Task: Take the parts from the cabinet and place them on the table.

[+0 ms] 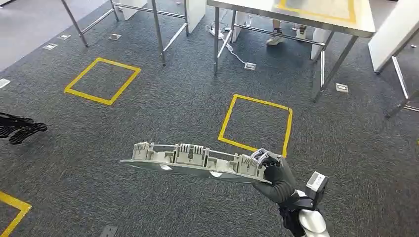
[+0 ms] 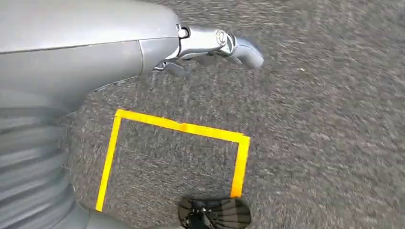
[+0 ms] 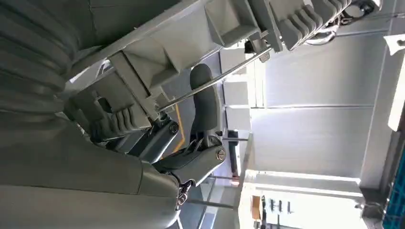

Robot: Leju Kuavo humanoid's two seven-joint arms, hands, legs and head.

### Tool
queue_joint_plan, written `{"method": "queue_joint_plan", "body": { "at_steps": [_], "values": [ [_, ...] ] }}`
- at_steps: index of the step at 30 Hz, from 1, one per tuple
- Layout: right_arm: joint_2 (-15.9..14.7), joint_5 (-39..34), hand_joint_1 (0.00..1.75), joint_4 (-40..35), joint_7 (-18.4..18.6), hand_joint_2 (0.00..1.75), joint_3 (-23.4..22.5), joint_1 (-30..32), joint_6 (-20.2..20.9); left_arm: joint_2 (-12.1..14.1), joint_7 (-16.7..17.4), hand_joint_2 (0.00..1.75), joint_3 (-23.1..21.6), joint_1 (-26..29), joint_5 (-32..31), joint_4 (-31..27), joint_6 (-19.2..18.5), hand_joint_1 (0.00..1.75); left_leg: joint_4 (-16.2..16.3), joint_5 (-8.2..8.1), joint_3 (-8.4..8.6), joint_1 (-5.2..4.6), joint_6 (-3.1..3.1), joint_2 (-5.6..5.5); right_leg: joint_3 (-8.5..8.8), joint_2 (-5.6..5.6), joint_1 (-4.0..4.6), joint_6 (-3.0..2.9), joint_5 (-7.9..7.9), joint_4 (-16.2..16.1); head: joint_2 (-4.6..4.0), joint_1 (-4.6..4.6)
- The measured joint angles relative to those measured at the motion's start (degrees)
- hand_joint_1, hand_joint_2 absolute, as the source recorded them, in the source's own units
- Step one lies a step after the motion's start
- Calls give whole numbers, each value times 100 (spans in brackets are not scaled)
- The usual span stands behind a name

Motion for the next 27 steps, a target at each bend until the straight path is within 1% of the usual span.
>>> {"method": "queue_joint_plan", "body": {
  "at_steps": [1, 2, 3, 4, 5, 6, 7, 8, 9, 10, 11, 12, 13, 14, 15, 16, 17, 18, 19, 21, 22, 23, 24, 25, 26, 27],
  "values": [
    [0, -4, 175, 0, 0, 175, 0, -1, 0, -4, 4, 175, 0, -6, -15, -2, 0, 0, 0, -13, 21, -7, -9, 72, 313, -109, 23, -42, 209, -543, 0, 4],
    [0, -4, 175, -2, -2, 175, 0, -6, 0, -11, 11, 175, 0, -7, -24, -2, 0, 0, -2, -27, 42, -14, -25, 128, 552, -433, 81, -108, 281, -943, 0, 4],
    [0, -2, 175, -2, -2, 175, 0, -12, 2, -15, 13, 175, 0, -7, -26, 0, 2, 0, 17, -55, 45, -61, -68, 193, 556, -471, 123, -140, 255, -1017, 0, -2],
    [0, 0, 175, -4, -9, 175, 0, -10, 2, -13, 13, 175, 0, -5, -28, 0, 2, 0, 6, -58, 49, -57, -88, 233, 543, -380, 125, -160, 267, -1017, 0, -11],
    [-2, 2, 175, -4, -9, 175, 0, -1, 7, -15, 13, 175, 0, -9, -28, -2, 2, 0, -9, -58, 65, -52, -115, 279, 533, -329, 125, -174, 271, -1014, 0, -11],
    [-6, 11, 175, -4, -7, 175, -4, 0, 7, -24, 13, 175, 0, -13, -30, -2, 2, 0, -38, -49, 90, -48, -146, 327, 524, -269, 123, -200, 281, -1023, 0, -11],
    [-7, 20, 175, -4, -7, 175, -4, 0, 7, -26, 13, 175, 0, -23, -28, -9, 0, 0, -30, -74, 109, -55, -195, 304, 553, -225, 76, -247, 319, -1085, 0, -13],
    [-7, 31, 175, -2, -11, 175, -2, -11, 7, -26, 9, 175, 0, -32, -28, -9, -17, 0, 75, -160, 67, -28, -228, 1, 570, -202, 48, -267, 333, -1110, 0, -18],
    [-7, 35, 175, 9, -9, 175, -4, -45, 0, -28, 7, 175, 0, -28, -24, -9, -26, 0, 366, -347, -65, -17, -246, -211, 571, -182, 32, -283, 332, -1111, 0, -31],
    [-4, 37, 175, 24, -9, 175, -2, -74, 0, -26, 11, 175, 0, -13, -24, -7, -28, 0, 797, -557, -267, -10, -266, -308, 572, -154, 24, -293, 330, -1110, 0, -53],
    [0, 42, 175, 50, -11, 175, -2, -99, 0, -15, 17, 175, 2, 7, -24, -4, -28, 0, 1291, -757, -514, -8, -288, -341, 571, -116, 22, -298, 326, -1108, 0, -79],
    [0, 44, 175, 79, -9, 175, -2, -116, 0, -13, 26, 175, 4, 22, -22, 0, -28, 0, 1663, -858, -717, -5, -307, -344, 571, -81, 21, -298, 326, -1105, 0, -92],
    [0, 52, 175, 116, -9, 175, -2, -124, -2, -13, 41, 175, 9, 31, -20, 4, -28, 0, 1766, -809, -798, 2, -315, -344, 574, -50, 17, -296, 325, -1099, 0, -98],
    [0, 59, 175, 142, -7, 175, -2, -127, -2, -13, 48, 175, 9, 32, -13, 4, -28, 0, 1574, -617, -739, 12, -321, -343, 579, -22, 11, -288, 319, -1093, 0, -101],
    [0, 63, 175, 166, -9, 175, -2, -127, -2, -11, 48, 175, 9, 30, -11, 4, -24, 0, 1178, -357, -574, 23, -326, -344, 587, 0, 0, -269, 308, -1082, 0, -103],
    [0, 63, 175, 181, -17, 175, -2, -130, 0, -4, 48, 175, 9, 29, -9, 4, -22, 0, 659, -84, -335, 39, -335, -344, 599, 21, -15, -242, 291, -1063, 0, -103],
    [0, 63, 175, 195, -26, 175, -2, -137, 0, -2, 48, 175, 9, 30, -9, 4, -22, 0, 158, 104, -107, 69, -351, -360, 601, 39, -24, -206, 269, -1033, 0, -114],
    [0, 63, 175, 201, -37, 175, -2, -148, 0, -4, 46, 175, 11, 25, -9, 9, -22, 0, 57, 14, -79, 36, -321, -407, 573, 58, 20, -153, 248, -981, 0, -138],
    [0, 70, 175, 214, -39, 175, -2, -165, 0, -4, 46, 175, 11, 26, -9, 7, -20, 0, 64, 32, -94, 44, -226, -405, 562, 83, 16, -126, 260, -989, 0, -129],
    [0, 72, 175, 249, -42, 175, 13, -181, -2, -4, 46, 175, 13, 39, -9, 11, -20, 0, 69, 35, -106, 3, -149, -400, 575, 90, -1, -60, 288, -1039, 0, -111],
    [0, 74, 175, 269, -42, 175, 13, -198, -2, -7, 46, 175, 13, 35, -9, 11, -20, 0, 48, 59, -84, 23, -100, -397, 575, 92, -6, -27, 279, -1033, 0, -109],
    [0, 79, 175, 295, -39, 175, 17, -220, -2, -11, 48, 175, 13, 31, -9, 9, -20, 0, 41, 69, -81, 39, -67, -390, 562, 69, -20, 1, 222, -961, 0, -105],
    [0, 81, 175, 310, -39, 175, 24, -254, -2, -9, 46, 175, 13, 29, -11, 7, -22, 0, 41, 68, -83, 39, -29, -387, 434, 47, -15, 22, 39, -698, 2, -65],
    [0, 81, 175, 334, -44, 175, 31, -284, -2, -9, 46, 175, 13, 32, -15, 7, -22, 0, 41, 67, -86, 34, -16, -380, 237, 39, -17, 37, -177, -277, 0, -37],
    [0, 79, 175, 361, -57, 175, 31, -305, -4, -9, 48, 175, 13, 36, -20, 7, -22, 0, 42, 59, -86, 25, -4, -374, -8, 38, -15, 50, -378, 222, 0, -35],
    [0, 76, 175, 396, -70, 175, 31, -315, -7, -7, 46, 175, 15, 37, -20, 7, -22, 0, 43, 53, -86, 16, 6, -369, -215, 37, -13, 50, -514, 630, 0, -31]
  ]
}}
